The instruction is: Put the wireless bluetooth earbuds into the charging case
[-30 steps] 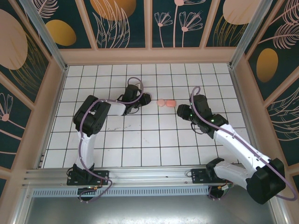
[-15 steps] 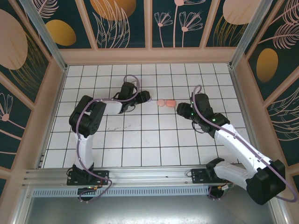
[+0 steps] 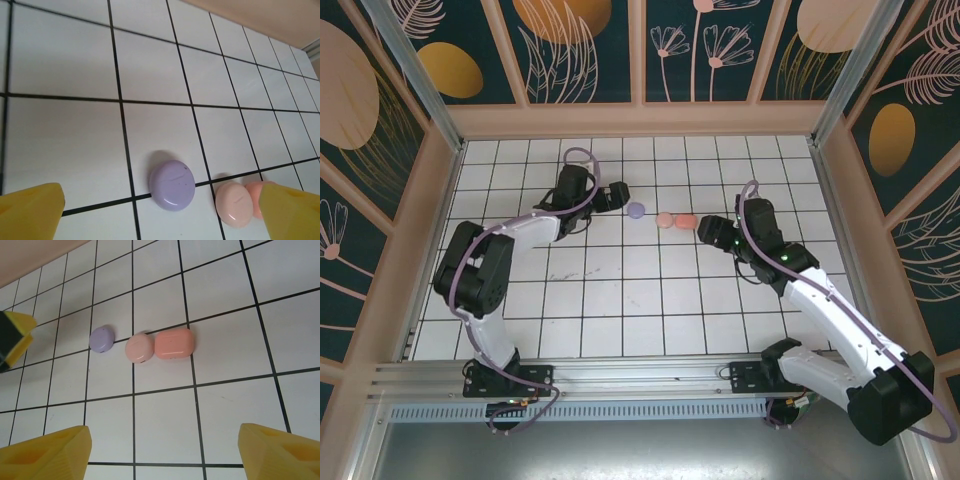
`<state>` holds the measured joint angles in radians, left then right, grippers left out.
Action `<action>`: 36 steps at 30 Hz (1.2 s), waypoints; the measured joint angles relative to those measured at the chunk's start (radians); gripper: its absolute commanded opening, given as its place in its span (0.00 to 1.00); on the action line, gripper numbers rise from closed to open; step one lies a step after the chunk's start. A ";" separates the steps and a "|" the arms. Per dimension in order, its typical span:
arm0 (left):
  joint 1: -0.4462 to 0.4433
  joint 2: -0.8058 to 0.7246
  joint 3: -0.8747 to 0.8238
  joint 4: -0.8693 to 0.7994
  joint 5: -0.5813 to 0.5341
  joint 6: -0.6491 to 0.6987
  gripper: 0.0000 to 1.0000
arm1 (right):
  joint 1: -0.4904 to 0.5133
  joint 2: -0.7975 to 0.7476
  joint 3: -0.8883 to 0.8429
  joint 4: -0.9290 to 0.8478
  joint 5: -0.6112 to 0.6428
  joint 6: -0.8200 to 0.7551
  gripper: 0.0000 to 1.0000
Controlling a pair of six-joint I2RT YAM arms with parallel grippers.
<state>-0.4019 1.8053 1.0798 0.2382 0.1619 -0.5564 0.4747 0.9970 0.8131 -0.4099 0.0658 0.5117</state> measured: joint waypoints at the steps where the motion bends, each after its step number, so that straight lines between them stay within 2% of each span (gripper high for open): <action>1: 0.004 -0.028 -0.003 -0.013 -0.013 0.010 0.99 | -0.003 -0.004 0.000 -0.001 -0.002 -0.003 0.81; 3: 0.011 -0.083 -0.007 -0.036 -0.037 0.030 0.99 | -0.010 -0.010 0.000 -0.002 -0.003 -0.005 0.86; 8: 0.020 -0.234 -0.008 -0.079 -0.113 0.090 0.99 | -0.036 -0.020 0.000 -0.010 0.004 -0.010 0.88; 12: 0.020 -0.349 -0.040 -0.081 -0.189 0.142 0.99 | -0.061 -0.021 0.004 -0.014 0.056 -0.016 0.91; 18: 0.020 -0.547 -0.246 0.046 -0.334 0.253 0.99 | -0.124 -0.021 0.018 0.003 0.204 -0.016 0.94; 19: 0.020 -0.578 -0.292 0.085 -0.355 0.281 0.99 | -0.138 -0.021 0.018 0.017 0.235 -0.016 0.98; 24: 0.021 -0.692 -0.499 0.274 -0.466 0.430 0.99 | -0.230 -0.032 -0.045 0.203 0.406 -0.019 0.99; 28: 0.023 -0.703 -0.583 0.390 -0.565 0.535 0.99 | -0.349 -0.006 -0.137 0.372 0.496 -0.049 0.99; 32: 0.054 -0.682 -0.652 0.499 -0.594 0.584 0.99 | -0.425 0.072 -0.211 0.528 0.522 -0.100 0.99; 36: 0.132 -0.637 -0.723 0.596 -0.590 0.584 0.99 | -0.454 0.188 -0.269 0.678 0.521 -0.165 0.99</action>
<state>-0.2703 1.1683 0.3573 0.8341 -0.4278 0.0273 0.0204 1.1847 0.5442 0.2680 0.5865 0.3466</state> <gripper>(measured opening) 0.987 0.989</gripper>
